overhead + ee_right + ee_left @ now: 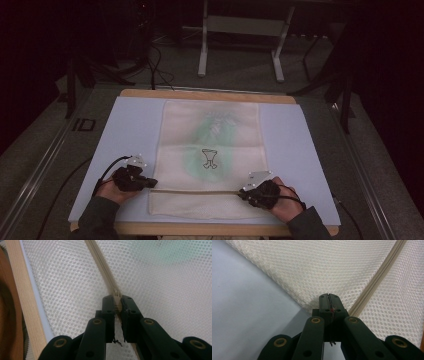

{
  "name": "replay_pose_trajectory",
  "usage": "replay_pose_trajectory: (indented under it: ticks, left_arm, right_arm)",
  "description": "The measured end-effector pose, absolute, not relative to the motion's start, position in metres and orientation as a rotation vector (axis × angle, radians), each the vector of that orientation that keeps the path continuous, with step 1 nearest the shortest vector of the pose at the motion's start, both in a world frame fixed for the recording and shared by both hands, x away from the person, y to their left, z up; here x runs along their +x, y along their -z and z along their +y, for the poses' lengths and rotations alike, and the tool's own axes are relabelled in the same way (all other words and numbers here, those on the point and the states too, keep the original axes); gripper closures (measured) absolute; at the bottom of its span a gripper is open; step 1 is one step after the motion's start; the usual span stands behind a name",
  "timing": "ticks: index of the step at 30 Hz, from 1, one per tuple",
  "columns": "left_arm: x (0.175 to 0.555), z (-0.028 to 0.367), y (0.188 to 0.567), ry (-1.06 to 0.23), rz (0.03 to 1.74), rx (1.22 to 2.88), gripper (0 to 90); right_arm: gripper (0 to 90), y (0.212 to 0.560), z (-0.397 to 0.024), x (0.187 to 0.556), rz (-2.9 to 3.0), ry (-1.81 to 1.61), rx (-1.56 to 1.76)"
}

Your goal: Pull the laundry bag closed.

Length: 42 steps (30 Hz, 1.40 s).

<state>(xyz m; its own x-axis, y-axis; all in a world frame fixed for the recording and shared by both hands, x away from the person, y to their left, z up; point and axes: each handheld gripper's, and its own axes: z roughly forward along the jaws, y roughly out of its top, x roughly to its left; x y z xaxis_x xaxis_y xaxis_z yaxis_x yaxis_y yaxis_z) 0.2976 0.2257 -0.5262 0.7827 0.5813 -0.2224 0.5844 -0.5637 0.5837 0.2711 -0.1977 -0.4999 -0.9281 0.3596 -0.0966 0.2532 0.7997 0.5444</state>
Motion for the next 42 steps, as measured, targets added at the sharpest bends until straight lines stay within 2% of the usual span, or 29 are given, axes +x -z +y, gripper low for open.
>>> replay_pose_trajectory:
  ticks: [42]
  left_arm:
    - [0.298, 0.225, 0.526, 0.009, 0.864, 2.314, 90.0]
  right_arm:
    - [82.1, 0.495, -0.228, 0.273, 2.791, -0.825, 0.553]
